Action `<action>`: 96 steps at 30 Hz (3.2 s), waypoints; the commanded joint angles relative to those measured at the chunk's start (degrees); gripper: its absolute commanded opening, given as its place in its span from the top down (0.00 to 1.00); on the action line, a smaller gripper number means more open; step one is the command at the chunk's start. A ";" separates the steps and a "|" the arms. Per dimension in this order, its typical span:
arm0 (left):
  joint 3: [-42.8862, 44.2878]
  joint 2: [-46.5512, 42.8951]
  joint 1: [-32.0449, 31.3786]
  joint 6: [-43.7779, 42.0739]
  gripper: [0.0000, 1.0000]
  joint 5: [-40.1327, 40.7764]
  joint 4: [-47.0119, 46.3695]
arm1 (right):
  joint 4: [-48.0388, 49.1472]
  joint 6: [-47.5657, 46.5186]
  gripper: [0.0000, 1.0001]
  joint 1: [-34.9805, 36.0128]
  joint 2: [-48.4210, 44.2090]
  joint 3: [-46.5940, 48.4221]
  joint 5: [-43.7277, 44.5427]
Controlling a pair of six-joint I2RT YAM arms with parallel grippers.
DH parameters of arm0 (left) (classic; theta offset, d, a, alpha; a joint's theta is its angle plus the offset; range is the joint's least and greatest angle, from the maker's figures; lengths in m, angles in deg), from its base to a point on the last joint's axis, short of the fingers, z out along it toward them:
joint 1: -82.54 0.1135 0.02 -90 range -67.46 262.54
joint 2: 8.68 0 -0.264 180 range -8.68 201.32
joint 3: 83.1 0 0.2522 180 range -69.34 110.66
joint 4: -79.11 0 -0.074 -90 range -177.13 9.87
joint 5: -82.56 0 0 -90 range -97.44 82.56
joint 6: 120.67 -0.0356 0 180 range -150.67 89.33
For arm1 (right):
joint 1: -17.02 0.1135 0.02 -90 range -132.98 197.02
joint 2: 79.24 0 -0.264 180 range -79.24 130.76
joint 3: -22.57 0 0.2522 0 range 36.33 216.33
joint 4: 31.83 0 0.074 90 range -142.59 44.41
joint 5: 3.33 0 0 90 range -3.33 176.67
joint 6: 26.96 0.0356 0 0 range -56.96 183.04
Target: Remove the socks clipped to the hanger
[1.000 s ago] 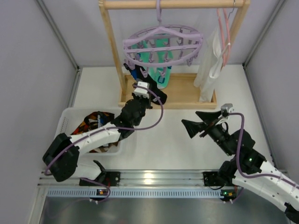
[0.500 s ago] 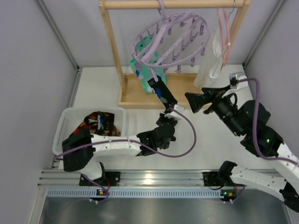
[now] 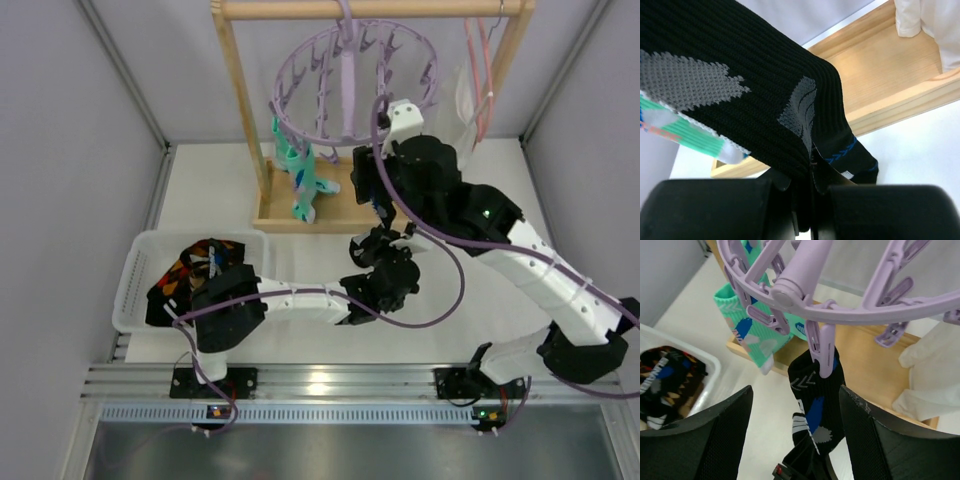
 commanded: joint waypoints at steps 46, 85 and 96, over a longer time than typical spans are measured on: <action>13.81 5.43 -3.12 -10.88 1.00 1.10 -1.38 | 31.99 -30.91 0.67 4.77 15.46 -3.11 42.07; -9.40 -48.08 14.52 39.12 1.00 -10.93 56.52 | 20.04 -7.27 0.20 -14.92 -9.75 -20.07 -1.17; -3.07 -55.73 48.09 44.59 1.00 -22.10 73.93 | 19.60 -5.51 0.01 -15.00 -20.73 -29.12 -6.97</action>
